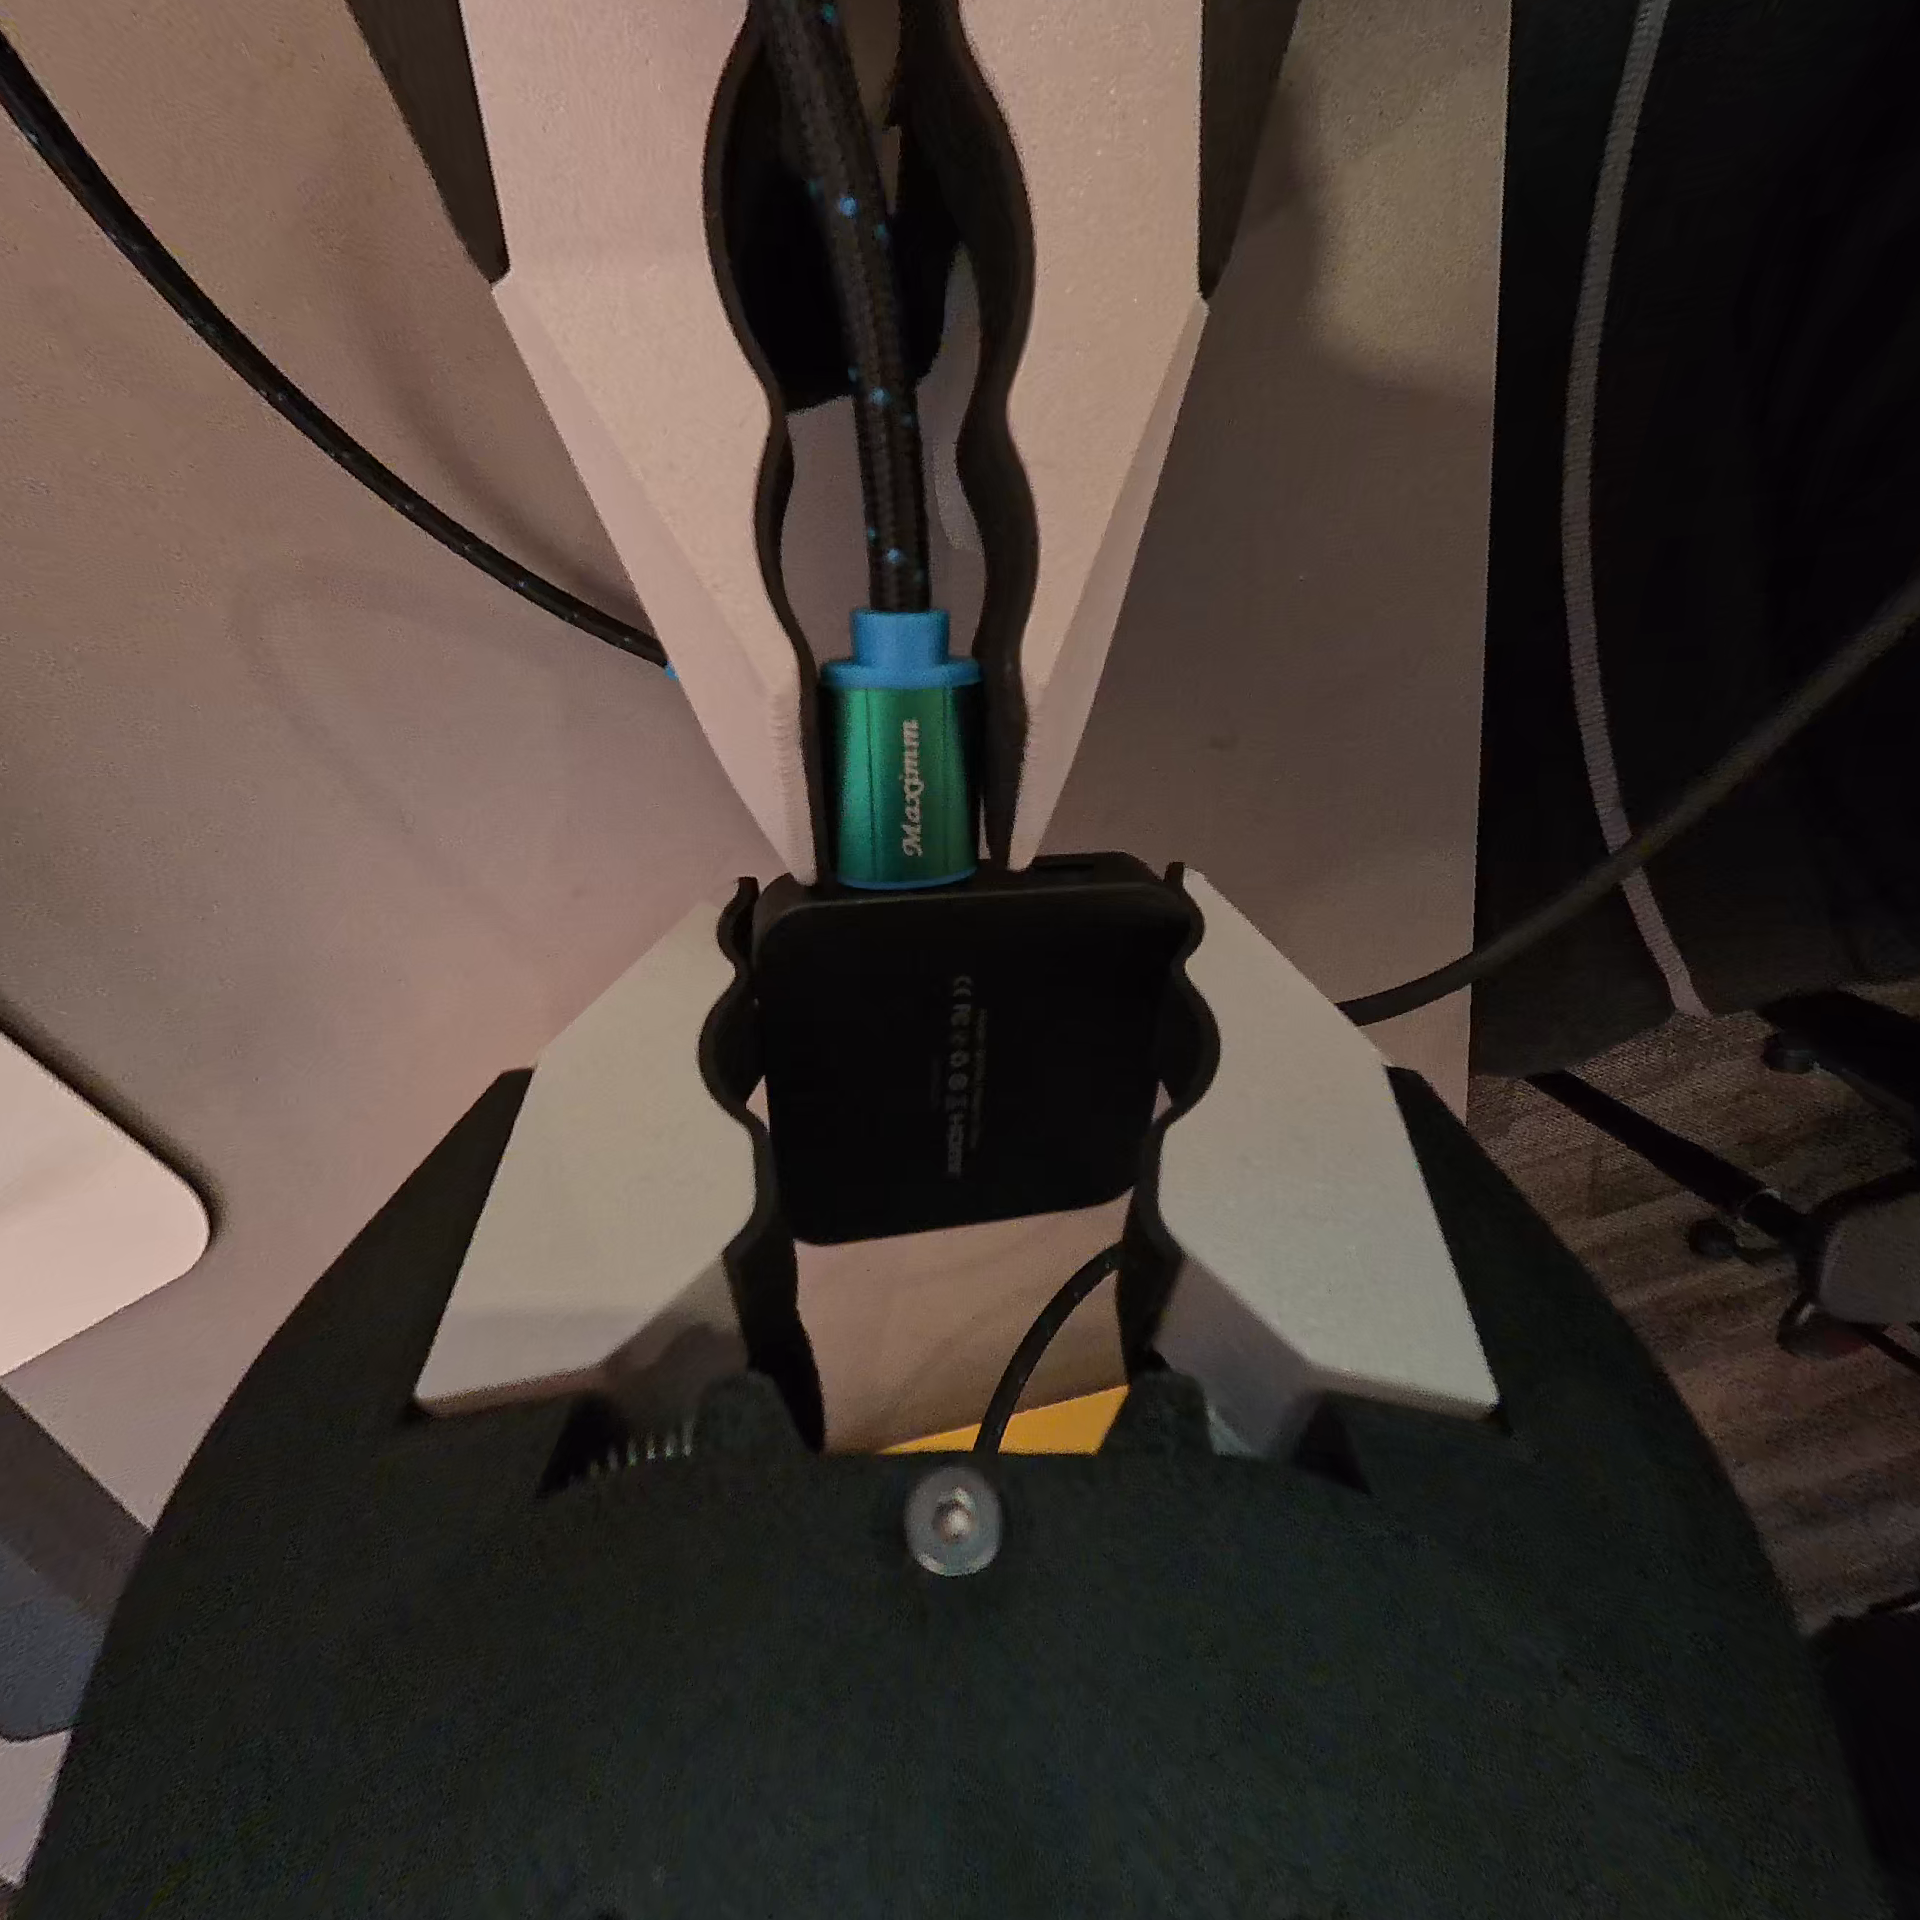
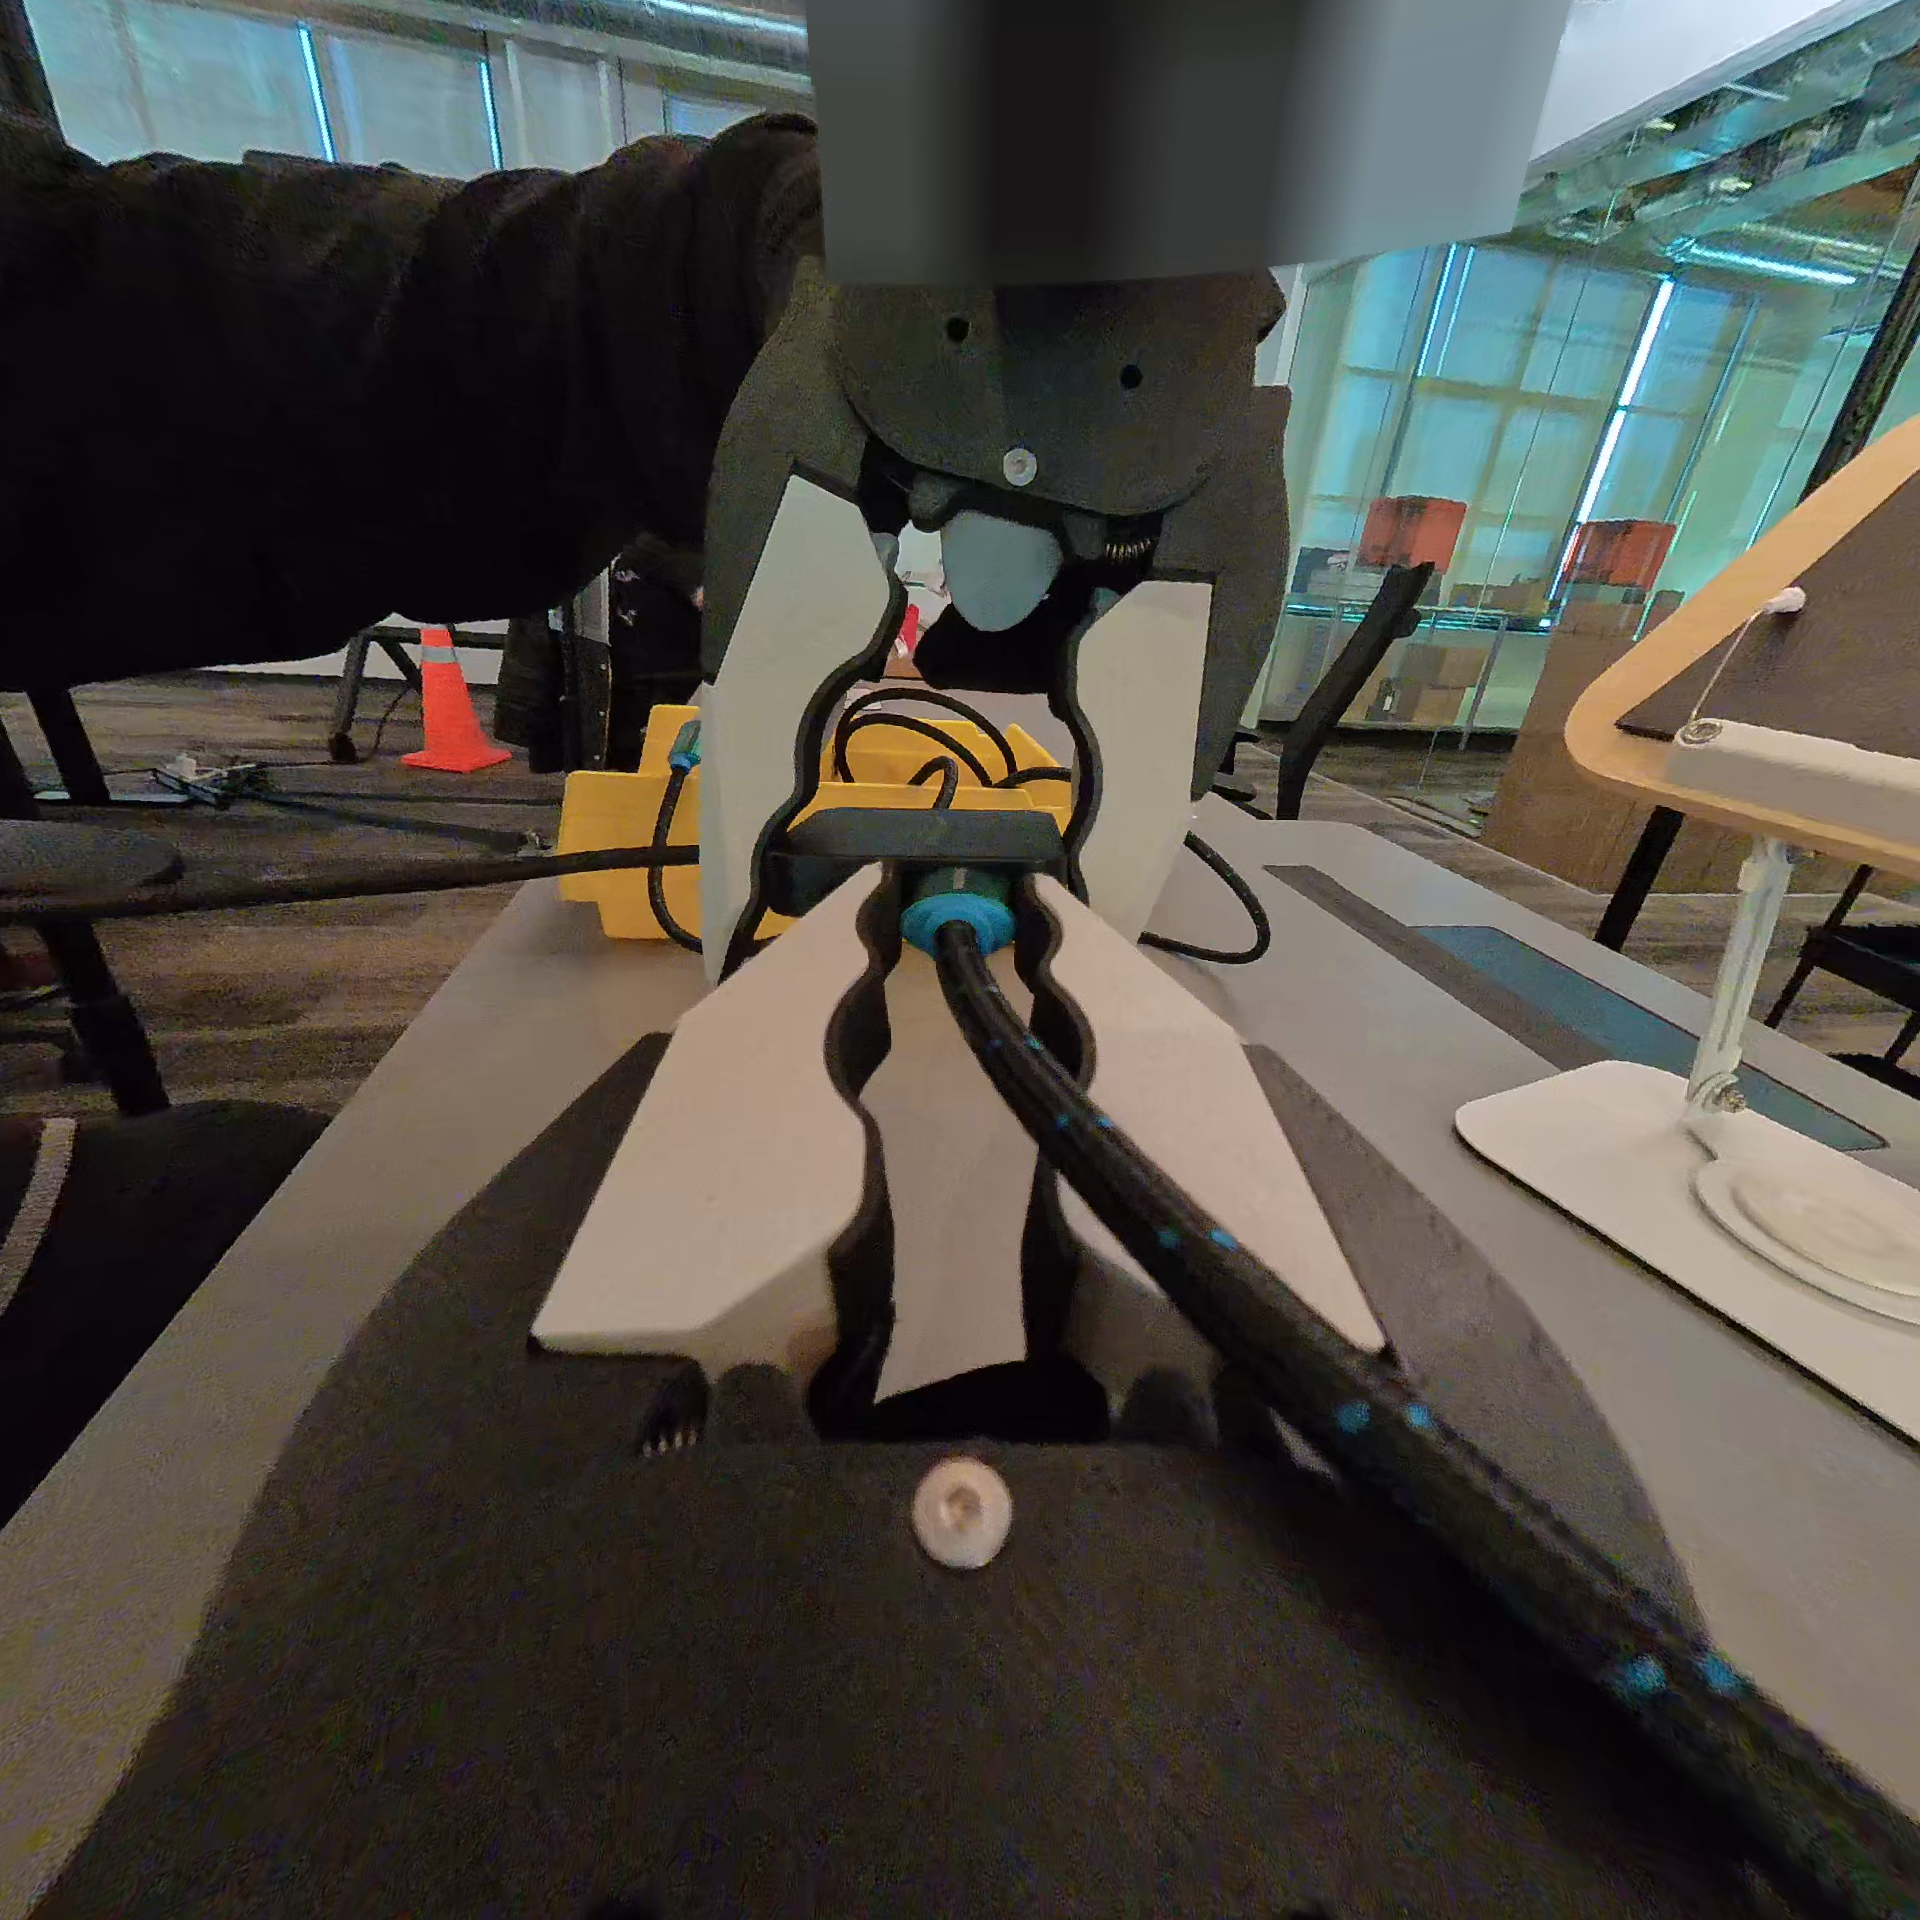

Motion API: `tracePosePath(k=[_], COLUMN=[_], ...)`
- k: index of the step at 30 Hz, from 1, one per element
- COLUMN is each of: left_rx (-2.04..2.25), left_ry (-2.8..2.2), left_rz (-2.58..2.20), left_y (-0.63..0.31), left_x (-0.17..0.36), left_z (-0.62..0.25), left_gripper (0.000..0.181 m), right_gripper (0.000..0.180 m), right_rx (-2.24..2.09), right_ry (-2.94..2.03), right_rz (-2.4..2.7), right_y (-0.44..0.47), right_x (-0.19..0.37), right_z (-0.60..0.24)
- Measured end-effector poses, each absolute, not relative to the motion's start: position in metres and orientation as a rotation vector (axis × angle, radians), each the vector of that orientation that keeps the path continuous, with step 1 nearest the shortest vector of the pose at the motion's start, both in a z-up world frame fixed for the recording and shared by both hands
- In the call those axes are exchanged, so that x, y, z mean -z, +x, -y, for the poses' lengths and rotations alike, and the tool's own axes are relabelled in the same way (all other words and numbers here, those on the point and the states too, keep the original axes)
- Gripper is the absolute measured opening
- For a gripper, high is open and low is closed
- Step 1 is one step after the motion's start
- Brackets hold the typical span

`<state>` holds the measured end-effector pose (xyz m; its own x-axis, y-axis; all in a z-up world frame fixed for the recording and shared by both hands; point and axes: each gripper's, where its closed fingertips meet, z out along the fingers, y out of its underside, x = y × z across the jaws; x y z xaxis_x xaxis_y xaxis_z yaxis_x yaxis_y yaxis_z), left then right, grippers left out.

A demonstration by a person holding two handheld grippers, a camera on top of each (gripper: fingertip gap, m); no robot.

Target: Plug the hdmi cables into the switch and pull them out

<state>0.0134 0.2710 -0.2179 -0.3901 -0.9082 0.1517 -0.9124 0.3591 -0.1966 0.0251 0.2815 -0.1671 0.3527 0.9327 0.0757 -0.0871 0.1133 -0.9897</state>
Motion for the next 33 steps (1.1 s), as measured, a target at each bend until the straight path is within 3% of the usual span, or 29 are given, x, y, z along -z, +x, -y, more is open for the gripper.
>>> tracePosePath(k=[7, 13, 15, 19, 31, 33], left_rx=[-0.448, -0.393, -0.359, -0.276, -0.067, -0.029], left_ry=[1.808, 1.860, 1.859, 1.904, 1.656, 1.615], left_rz=[2.593, 2.645, 2.652, 2.656, 2.623, 2.612], left_y=[0.025, 0.028, 0.028, 0.034, 0.012, 0.009], left_x=[0.216, 0.226, 0.230, 0.236, 0.245, 0.248], left_z=[-0.275, -0.277, -0.278, -0.286, -0.279, -0.278], left_gripper=[0.075, 0.110, 0.109, 0.089, 0.086, 0.087], right_gripper=[0.018, 0.018, 0.018, 0.017, 0.025, 0.012], right_rx=[-0.926, -0.933, -0.942, -0.936, -0.849, -0.779], right_ry=[-1.206, -1.207, -1.207, -1.212, -1.179, -1.203], right_rz=[0.890, 0.839, 0.823, 0.799, 0.926, 0.981], right_y=[0.033, 0.039, 0.039, 0.039, 0.028, 0.025], right_x=[0.166, 0.164, 0.164, 0.163, 0.163, 0.171], right_z=[-0.284, -0.288, -0.288, -0.290, -0.278, -0.279])
